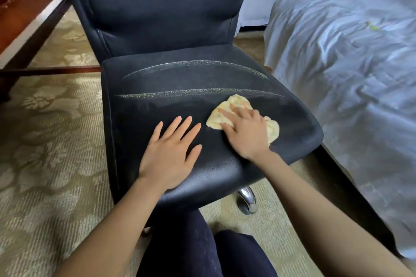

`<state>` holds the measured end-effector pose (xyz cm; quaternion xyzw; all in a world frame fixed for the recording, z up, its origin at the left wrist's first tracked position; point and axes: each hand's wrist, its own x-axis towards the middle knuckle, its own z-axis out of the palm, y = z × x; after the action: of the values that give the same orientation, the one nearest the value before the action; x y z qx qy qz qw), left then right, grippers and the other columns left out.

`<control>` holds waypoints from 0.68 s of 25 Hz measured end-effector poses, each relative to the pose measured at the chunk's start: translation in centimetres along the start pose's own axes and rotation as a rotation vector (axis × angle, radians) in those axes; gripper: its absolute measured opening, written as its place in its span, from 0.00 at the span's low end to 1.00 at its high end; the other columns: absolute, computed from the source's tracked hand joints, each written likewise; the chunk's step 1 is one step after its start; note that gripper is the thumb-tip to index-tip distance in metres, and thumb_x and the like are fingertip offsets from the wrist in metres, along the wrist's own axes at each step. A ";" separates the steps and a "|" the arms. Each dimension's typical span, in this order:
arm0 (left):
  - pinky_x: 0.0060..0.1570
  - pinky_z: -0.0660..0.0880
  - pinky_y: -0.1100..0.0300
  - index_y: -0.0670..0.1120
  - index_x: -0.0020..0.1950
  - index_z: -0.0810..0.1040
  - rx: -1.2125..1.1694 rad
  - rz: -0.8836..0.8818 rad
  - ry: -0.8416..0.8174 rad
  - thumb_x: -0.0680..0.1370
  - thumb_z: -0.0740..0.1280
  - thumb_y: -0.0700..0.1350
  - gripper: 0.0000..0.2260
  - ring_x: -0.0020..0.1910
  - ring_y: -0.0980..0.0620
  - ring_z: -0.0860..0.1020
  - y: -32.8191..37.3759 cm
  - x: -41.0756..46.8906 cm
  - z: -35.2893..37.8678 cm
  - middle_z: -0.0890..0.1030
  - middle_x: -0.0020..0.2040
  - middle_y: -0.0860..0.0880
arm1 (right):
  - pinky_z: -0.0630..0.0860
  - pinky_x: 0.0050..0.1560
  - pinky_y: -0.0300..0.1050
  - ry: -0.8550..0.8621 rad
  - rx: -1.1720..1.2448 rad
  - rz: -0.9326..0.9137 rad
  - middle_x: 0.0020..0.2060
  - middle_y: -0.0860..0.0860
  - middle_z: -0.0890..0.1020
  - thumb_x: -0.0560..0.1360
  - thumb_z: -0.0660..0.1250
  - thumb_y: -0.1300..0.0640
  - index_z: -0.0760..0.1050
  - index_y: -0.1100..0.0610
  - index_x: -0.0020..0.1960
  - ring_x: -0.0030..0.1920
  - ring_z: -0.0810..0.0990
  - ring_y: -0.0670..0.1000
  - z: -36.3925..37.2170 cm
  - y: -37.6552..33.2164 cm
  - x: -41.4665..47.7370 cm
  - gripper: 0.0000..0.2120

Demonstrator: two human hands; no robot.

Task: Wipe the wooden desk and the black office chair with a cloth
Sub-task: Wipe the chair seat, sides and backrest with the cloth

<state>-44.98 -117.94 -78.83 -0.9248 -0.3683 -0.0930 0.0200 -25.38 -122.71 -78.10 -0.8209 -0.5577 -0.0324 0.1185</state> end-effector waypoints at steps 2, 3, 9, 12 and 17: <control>0.74 0.48 0.51 0.56 0.77 0.57 -0.030 0.033 -0.001 0.77 0.37 0.59 0.29 0.77 0.55 0.52 -1.4 -0.1 -0.3 0.56 0.77 0.55 | 0.60 0.64 0.53 -0.019 0.008 -0.088 0.70 0.48 0.69 0.78 0.57 0.45 0.68 0.40 0.69 0.64 0.65 0.58 -0.1 -1.8 -1.5 0.19; 0.74 0.48 0.51 0.56 0.77 0.57 -0.045 0.048 -0.006 0.77 0.37 0.59 0.29 0.76 0.55 0.52 -2.1 -0.2 -0.5 0.56 0.77 0.56 | 0.62 0.63 0.52 -0.021 0.024 -0.140 0.69 0.48 0.70 0.77 0.59 0.46 0.68 0.41 0.68 0.63 0.66 0.58 -0.2 -2.6 -2.4 0.19; 0.75 0.43 0.54 0.59 0.76 0.55 -0.069 0.102 -0.083 0.83 0.49 0.54 0.21 0.76 0.60 0.47 -6.6 0.2 -1.0 0.53 0.77 0.60 | 0.74 0.52 0.52 0.051 0.017 -0.352 0.58 0.49 0.79 0.67 0.71 0.48 0.77 0.45 0.62 0.52 0.78 0.57 -0.4 -3.3 -8.3 0.23; 0.73 0.44 0.47 0.52 0.74 0.65 0.123 0.010 -0.048 0.80 0.47 0.56 0.24 0.76 0.54 0.56 -5.8 0.5 -1.3 0.62 0.75 0.55 | 0.75 0.52 0.51 0.075 -0.054 -0.316 0.59 0.49 0.79 0.68 0.65 0.47 0.75 0.45 0.64 0.51 0.78 0.56 -0.3 -1.1 -10.1 0.23; 0.71 0.44 0.40 0.43 0.73 0.65 0.098 -0.238 0.039 0.78 0.49 0.60 0.30 0.76 0.42 0.54 0.4 1.6 -0.5 0.66 0.73 0.42 | 0.72 0.56 0.51 0.095 -0.062 -0.224 0.63 0.50 0.77 0.71 0.58 0.45 0.73 0.45 0.66 0.59 0.73 0.57 -1.3 2.9 -10.6 0.24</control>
<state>-43.67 -117.22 -78.03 -0.8704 -0.4793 -0.0947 0.0613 -26.62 -133.65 -79.31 -0.7543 -0.6384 -0.1016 0.1148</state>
